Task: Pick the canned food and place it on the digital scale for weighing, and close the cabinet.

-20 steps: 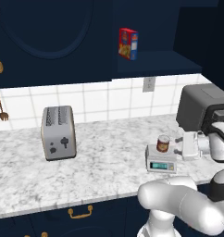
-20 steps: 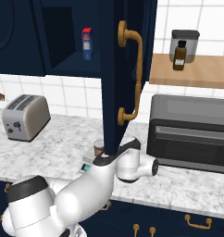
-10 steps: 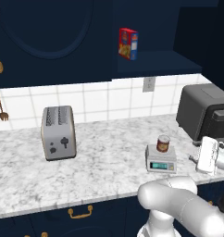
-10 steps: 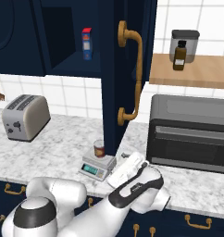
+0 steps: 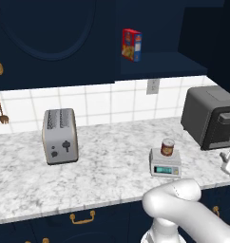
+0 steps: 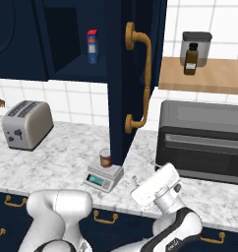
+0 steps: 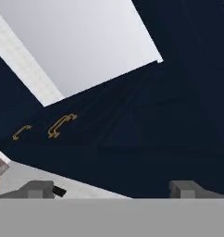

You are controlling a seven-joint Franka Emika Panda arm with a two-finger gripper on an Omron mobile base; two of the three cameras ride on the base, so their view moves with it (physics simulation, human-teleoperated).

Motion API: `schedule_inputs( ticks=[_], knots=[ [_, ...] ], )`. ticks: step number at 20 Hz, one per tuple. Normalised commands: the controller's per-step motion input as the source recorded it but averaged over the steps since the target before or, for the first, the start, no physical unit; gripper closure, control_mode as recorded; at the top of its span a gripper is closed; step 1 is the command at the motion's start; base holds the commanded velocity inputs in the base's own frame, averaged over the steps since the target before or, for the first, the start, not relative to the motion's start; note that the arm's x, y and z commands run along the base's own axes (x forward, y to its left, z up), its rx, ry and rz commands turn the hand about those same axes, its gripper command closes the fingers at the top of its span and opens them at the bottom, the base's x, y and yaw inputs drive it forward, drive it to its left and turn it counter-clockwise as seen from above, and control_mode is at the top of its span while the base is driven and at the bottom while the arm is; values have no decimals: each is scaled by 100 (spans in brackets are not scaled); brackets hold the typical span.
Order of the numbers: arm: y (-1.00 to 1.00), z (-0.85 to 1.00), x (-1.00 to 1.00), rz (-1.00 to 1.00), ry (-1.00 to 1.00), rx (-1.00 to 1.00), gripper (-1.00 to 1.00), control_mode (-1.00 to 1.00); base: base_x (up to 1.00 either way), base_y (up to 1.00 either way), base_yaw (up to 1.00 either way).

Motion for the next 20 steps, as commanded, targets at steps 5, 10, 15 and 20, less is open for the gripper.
schedule_inputs(
  ticks=[5,10,15,20],
  knots=[
    [-73,91,-10,0,-33,25,-100,-100,0,0,0],
    [-73,69,0,0,-12,21,-100,-100,0,0,0],
    [-47,68,0,0,0,8,-100,-100,0,0,0],
    [14,100,-2,0,0,-10,-100,-100,0,0,0]
  ],
)
